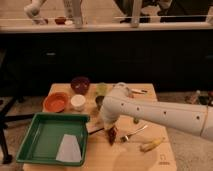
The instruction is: Place eraser in paper cup
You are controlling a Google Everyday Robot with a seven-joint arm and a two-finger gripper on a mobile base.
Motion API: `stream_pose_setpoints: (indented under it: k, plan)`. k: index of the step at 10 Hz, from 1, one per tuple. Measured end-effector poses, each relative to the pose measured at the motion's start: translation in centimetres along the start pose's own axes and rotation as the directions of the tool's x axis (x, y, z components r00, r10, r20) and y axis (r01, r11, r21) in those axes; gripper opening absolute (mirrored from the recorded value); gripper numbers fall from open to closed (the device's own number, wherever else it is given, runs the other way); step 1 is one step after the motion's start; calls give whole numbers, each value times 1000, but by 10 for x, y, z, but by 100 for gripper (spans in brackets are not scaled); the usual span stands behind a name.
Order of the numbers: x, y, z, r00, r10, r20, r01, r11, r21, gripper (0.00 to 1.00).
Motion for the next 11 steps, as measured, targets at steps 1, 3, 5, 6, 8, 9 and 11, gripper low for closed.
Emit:
stream_pose_setpoints:
  k: [1,3,5,6,8,9,11]
  plan:
    - [-3,-11,0,1000,-6,-2,6,1000,3,0]
    - [-14,-33,3,1000,-21,-2,21,1000,2,0]
    - [-23,-54,9,1000,-7,-7,7,1000,4,0]
    - [-25,-64,12,999,32,-17,-32,999,9,0]
    - [-28,-79,14,994,102,-33,-102,995,20,0]
    - [-27,-81,14,993,109,-35,-108,994,22,0]
    - [-25,-81,13,993,112,-37,-111,994,23,0]
